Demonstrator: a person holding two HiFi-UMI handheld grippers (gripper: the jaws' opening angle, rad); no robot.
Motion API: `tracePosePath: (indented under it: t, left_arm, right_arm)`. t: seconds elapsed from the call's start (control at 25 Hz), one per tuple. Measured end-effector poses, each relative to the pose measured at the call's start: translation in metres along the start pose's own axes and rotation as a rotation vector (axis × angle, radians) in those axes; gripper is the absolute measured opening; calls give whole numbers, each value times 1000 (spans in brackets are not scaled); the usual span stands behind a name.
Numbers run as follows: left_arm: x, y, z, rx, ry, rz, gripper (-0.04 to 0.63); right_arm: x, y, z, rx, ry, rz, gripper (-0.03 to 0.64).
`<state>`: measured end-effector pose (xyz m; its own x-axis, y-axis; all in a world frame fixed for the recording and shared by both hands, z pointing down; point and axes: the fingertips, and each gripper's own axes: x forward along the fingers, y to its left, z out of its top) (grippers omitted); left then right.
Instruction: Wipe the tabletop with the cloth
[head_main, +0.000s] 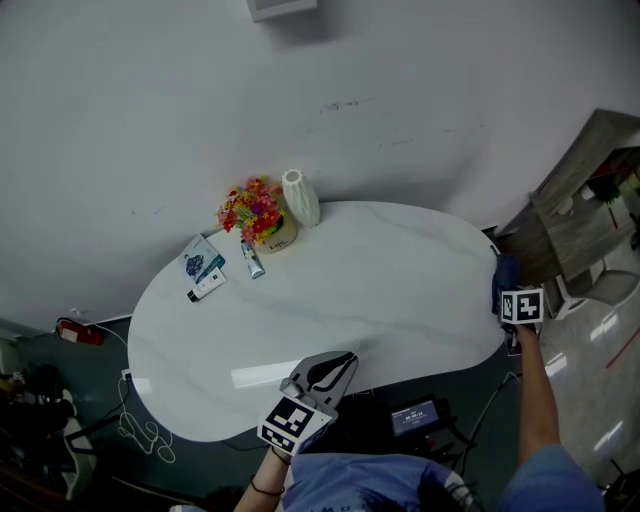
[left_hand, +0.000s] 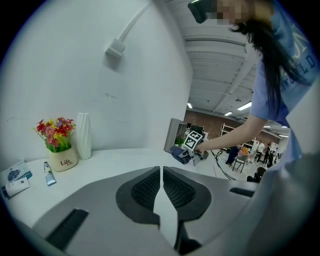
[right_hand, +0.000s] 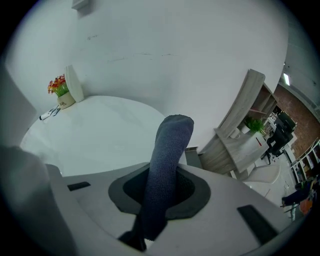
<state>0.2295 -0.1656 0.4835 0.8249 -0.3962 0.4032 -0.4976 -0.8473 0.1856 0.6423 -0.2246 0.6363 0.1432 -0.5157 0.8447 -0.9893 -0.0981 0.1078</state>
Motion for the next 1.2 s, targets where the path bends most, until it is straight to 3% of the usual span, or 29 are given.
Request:
tracePosePath:
  t: [0.24,0.56,0.88,1.2]
  left_arm:
    - [-20,8,-5,-6,-9,35,20]
    - [-85,27,-23,-33,-40,105,20]
    - [-197,60,-68,-66,-47,220,20]
    - [-329,97,-124,-136,-77,374,20]
  right_arm:
    - [-15,29,12,-15,-50,38,67]
    - [-53,125,35,-102,-123,132,67]
    - [-85,281,39,-220,-169,270,67]
    - [-123,473,21,-362,-184,431,67]
